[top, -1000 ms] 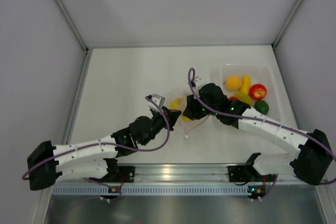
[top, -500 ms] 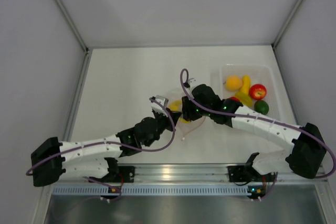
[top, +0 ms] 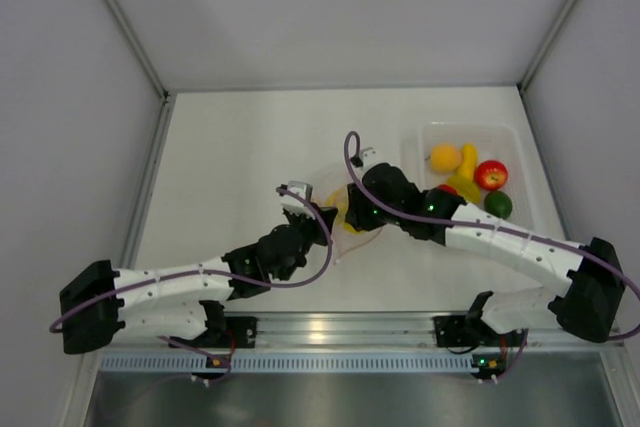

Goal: Open the zip-top bag and remove the fake food
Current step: Pick up the fake fruit from the zipper food storage bag.

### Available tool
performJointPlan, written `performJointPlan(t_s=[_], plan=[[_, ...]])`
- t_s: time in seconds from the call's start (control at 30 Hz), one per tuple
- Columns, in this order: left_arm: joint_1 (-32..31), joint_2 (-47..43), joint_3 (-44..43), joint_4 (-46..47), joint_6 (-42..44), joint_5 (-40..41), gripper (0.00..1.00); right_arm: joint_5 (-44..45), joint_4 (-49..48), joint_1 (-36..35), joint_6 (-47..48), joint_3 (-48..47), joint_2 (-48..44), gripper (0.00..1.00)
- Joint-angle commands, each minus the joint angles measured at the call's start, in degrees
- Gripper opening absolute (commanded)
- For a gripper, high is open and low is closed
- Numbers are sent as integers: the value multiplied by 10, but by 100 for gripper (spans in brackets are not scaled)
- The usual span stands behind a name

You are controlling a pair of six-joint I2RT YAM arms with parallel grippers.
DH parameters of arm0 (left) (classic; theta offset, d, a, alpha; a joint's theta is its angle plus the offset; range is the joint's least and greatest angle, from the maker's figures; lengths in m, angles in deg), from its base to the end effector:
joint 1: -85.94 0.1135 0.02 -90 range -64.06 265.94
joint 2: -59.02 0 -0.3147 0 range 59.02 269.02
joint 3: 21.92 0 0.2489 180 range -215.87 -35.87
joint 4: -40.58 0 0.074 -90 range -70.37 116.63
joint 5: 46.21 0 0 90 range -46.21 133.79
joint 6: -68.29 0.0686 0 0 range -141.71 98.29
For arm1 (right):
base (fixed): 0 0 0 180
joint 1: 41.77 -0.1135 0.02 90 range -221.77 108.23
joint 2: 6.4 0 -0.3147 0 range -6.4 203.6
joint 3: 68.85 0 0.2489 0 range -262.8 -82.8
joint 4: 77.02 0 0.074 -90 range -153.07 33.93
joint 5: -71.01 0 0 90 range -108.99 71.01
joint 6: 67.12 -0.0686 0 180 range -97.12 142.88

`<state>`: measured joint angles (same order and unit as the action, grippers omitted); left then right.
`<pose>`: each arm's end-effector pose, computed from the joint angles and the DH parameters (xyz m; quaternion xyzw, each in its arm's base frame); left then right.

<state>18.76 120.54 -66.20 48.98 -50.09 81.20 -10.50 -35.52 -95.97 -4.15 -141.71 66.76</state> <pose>0.1294 -0.2001 0.2966 0.0422 0.7478 -0.2926 0.5944 0.1740 0.2240 0.3189 -0.1844 0.8920 0.2138 0.3531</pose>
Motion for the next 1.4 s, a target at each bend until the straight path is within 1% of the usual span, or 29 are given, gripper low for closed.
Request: performJointPlan(t_s=[0.0, 0.03, 0.17, 0.37, 0.5, 0.6, 0.7, 1.0, 1.27, 1.37], plan=[[-2, -19, -4, 9, 7, 9, 0, -33, -2, 6, 25, -2, -49, 0], [-2, -20, -3, 8, 7, 2, 0, -54, -3, 8, 27, -1, -55, 0], [-2, -21, 2, 9, 9, -15, 0, -69, 11, 15, 36, -6, -72, 0], [-2, -25, 7, 10, 16, -7, 0, -113, 41, 35, 59, -6, -81, 0], [-3, -25, 9, 9, 31, 11, 0, -119, 59, 37, 72, -8, -97, 0], [-2, -23, 12, 9, 33, 32, 0, -149, 61, 36, 82, -7, -109, 0], [-1, -18, 10, 8, 37, 45, 0, -157, 61, 36, 89, -6, -119, 0], [-1, -8, 5, 9, 42, 48, 0, -155, 82, 40, 87, -26, -124, 0], [0, 12, -1, 7, 42, 102, 0, -204, 87, 44, 90, -32, -149, 0], [10, 30, -22, -20, 30, 107, 0, -219, 82, 49, 93, -37, -152, 0]])
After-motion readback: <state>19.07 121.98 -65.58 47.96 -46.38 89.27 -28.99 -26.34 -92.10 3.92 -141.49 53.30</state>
